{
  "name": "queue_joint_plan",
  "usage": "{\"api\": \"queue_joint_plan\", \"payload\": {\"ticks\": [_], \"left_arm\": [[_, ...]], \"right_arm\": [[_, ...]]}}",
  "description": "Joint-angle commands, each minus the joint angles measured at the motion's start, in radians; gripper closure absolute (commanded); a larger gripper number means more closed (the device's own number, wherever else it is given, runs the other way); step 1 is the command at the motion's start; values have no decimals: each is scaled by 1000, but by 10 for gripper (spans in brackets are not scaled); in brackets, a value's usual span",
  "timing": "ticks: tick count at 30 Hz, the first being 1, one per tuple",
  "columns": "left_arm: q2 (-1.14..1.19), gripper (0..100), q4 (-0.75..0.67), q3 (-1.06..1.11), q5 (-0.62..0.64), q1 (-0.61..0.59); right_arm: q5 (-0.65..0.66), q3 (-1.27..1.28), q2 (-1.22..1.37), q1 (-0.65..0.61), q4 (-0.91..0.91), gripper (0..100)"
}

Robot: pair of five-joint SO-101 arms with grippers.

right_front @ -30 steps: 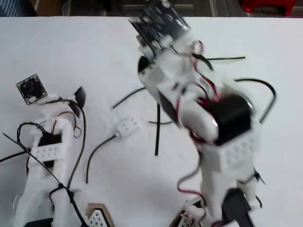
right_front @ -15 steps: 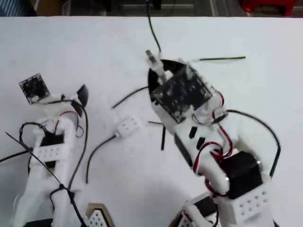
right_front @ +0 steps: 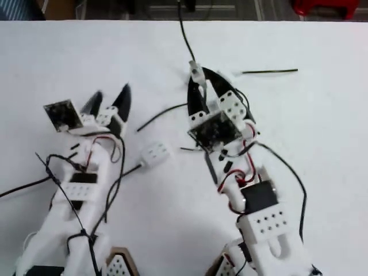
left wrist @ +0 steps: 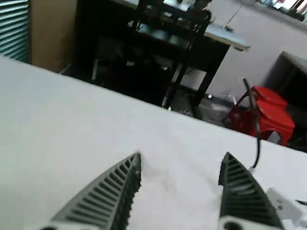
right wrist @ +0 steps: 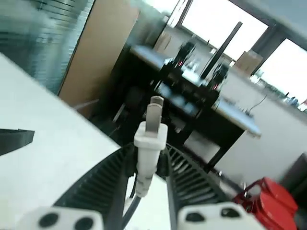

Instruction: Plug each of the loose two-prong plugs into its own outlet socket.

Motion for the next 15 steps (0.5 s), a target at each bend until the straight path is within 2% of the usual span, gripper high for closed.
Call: {"api": "queue_joint_plan", "payload": {"ticks": [1, 8, 15], "left_arm": [[1, 733, -114, -8, -2, 51], [-5, 733, -304, -8, -2, 108], [-7, 735, -485, -2, 3, 102]], "right_arm": [[14, 153, -19, 8, -424, 979], [15, 235, -19, 10, -604, 979], [15, 353, -18, 10, -826, 979]]}}
